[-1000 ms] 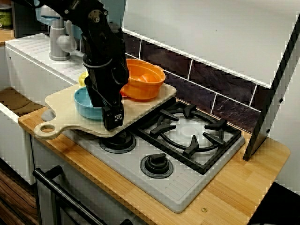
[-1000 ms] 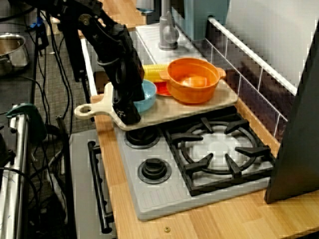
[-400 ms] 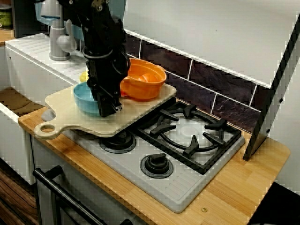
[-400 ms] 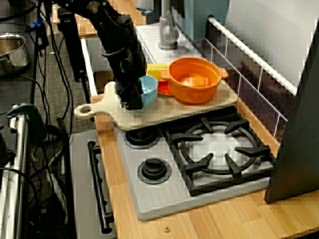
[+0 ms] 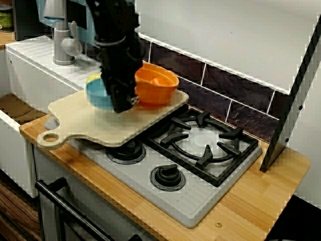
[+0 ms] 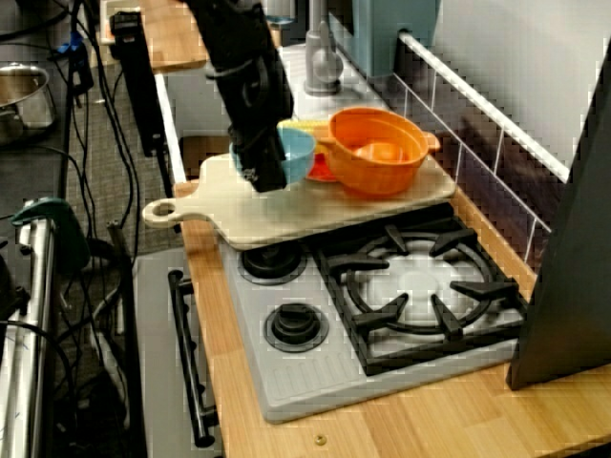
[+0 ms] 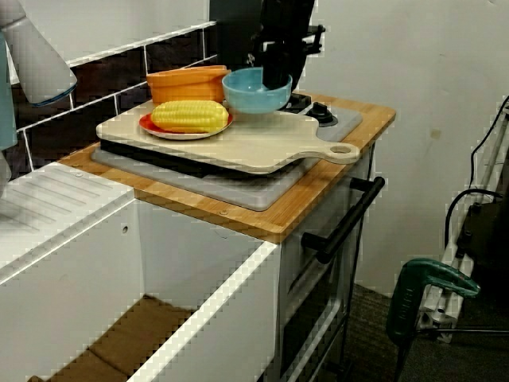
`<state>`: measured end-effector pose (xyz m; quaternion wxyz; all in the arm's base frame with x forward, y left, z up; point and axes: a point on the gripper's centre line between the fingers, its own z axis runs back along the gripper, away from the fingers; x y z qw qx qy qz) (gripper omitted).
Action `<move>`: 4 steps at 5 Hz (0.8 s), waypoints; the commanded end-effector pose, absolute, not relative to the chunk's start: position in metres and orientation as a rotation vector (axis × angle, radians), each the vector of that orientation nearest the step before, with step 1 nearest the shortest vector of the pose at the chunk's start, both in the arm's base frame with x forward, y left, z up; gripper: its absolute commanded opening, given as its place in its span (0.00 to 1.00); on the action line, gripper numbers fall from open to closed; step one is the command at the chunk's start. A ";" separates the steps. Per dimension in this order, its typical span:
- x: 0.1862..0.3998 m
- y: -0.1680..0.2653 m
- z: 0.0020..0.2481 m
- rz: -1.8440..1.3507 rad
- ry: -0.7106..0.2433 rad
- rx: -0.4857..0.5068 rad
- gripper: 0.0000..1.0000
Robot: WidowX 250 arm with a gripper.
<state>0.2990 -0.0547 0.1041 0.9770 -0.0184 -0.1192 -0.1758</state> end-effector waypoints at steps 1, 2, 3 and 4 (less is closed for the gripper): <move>0.320 -0.066 0.148 -0.377 -0.310 -0.094 0.00; 0.321 -0.067 0.157 -0.381 -0.321 -0.104 0.00; 0.325 -0.071 0.166 -0.389 -0.321 -0.128 0.00; 0.330 -0.076 0.175 -0.397 -0.329 -0.137 0.00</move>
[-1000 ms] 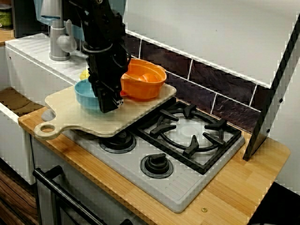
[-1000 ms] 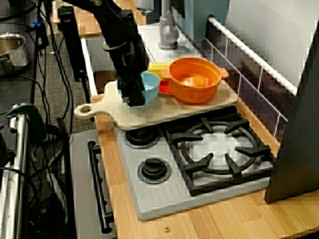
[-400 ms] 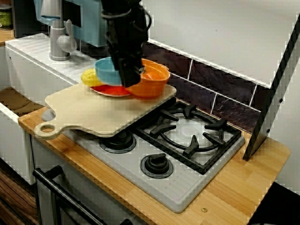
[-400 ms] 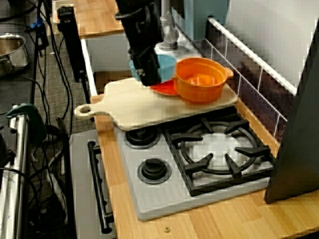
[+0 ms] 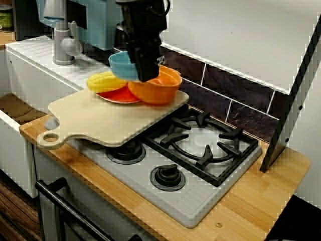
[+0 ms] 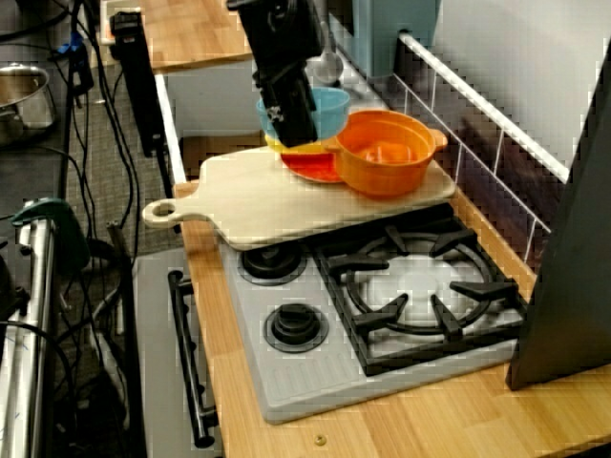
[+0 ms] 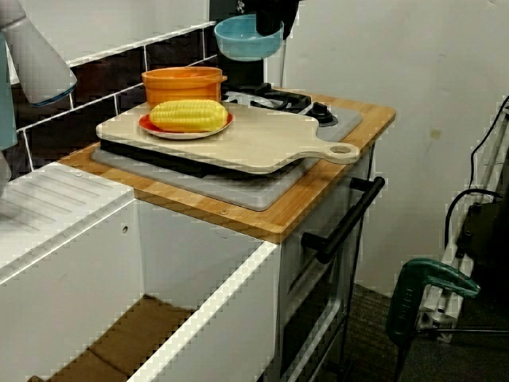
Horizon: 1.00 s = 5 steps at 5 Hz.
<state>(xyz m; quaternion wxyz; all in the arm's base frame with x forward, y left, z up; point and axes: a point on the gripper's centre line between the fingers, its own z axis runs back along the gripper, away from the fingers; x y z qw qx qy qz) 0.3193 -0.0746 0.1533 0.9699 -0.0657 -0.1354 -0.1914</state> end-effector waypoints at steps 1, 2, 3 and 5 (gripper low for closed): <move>0.339 -0.083 0.187 -0.403 -0.340 -0.157 0.00; 0.351 -0.094 0.197 -0.403 -0.361 -0.172 0.00; 0.364 -0.108 0.201 -0.413 -0.356 -0.159 0.00; 0.375 -0.136 0.194 -0.467 -0.326 -0.148 0.00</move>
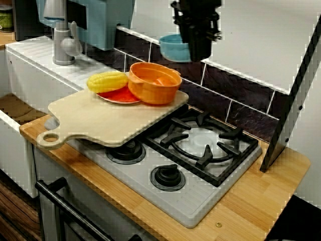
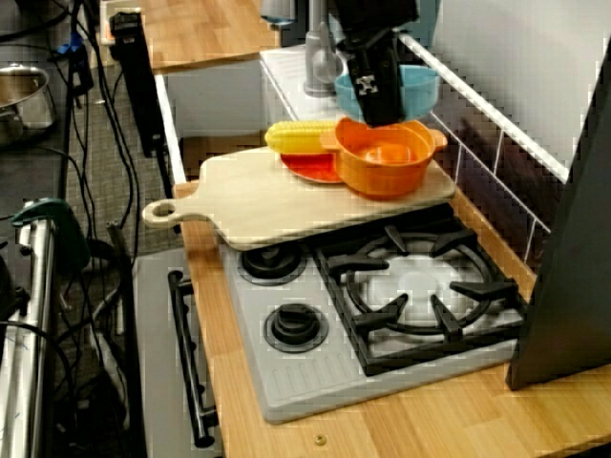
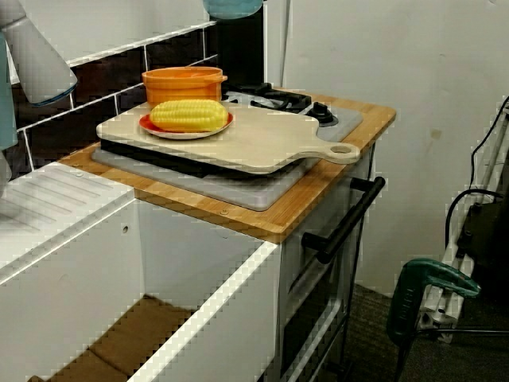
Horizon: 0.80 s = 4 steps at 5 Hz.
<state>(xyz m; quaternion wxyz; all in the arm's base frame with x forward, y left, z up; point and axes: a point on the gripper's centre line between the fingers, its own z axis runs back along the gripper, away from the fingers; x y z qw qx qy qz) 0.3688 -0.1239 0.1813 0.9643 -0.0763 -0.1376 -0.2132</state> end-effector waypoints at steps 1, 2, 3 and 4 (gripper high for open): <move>0.378 -0.150 0.182 -0.501 -0.314 -0.131 0.00; 0.382 -0.164 0.166 -0.528 -0.301 -0.110 0.00; 0.387 -0.175 0.146 -0.544 -0.288 -0.059 0.00; 0.390 -0.174 0.135 -0.539 -0.282 -0.046 0.00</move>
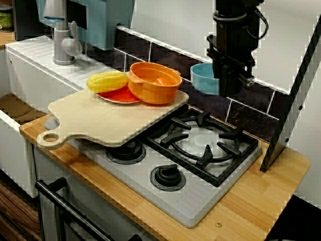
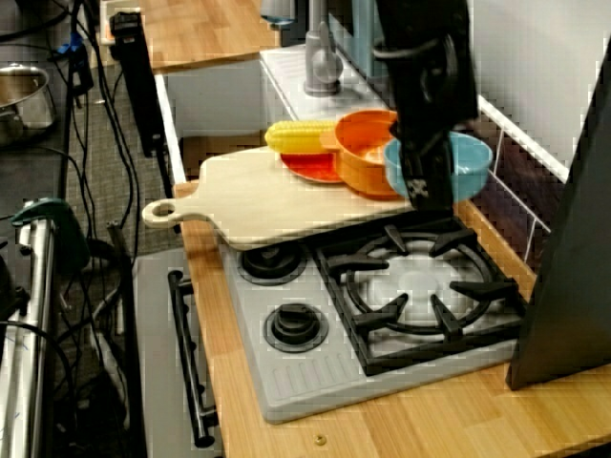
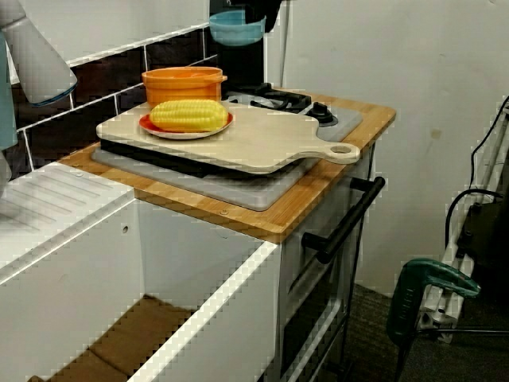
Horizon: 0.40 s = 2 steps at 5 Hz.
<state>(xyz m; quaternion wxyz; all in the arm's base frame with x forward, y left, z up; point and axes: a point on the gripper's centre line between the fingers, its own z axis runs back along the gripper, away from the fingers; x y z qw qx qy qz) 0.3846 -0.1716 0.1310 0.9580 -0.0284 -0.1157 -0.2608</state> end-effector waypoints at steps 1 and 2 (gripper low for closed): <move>0.388 -0.174 0.128 -0.541 -0.277 -0.039 0.00; 0.383 -0.175 0.113 -0.553 -0.263 -0.018 0.00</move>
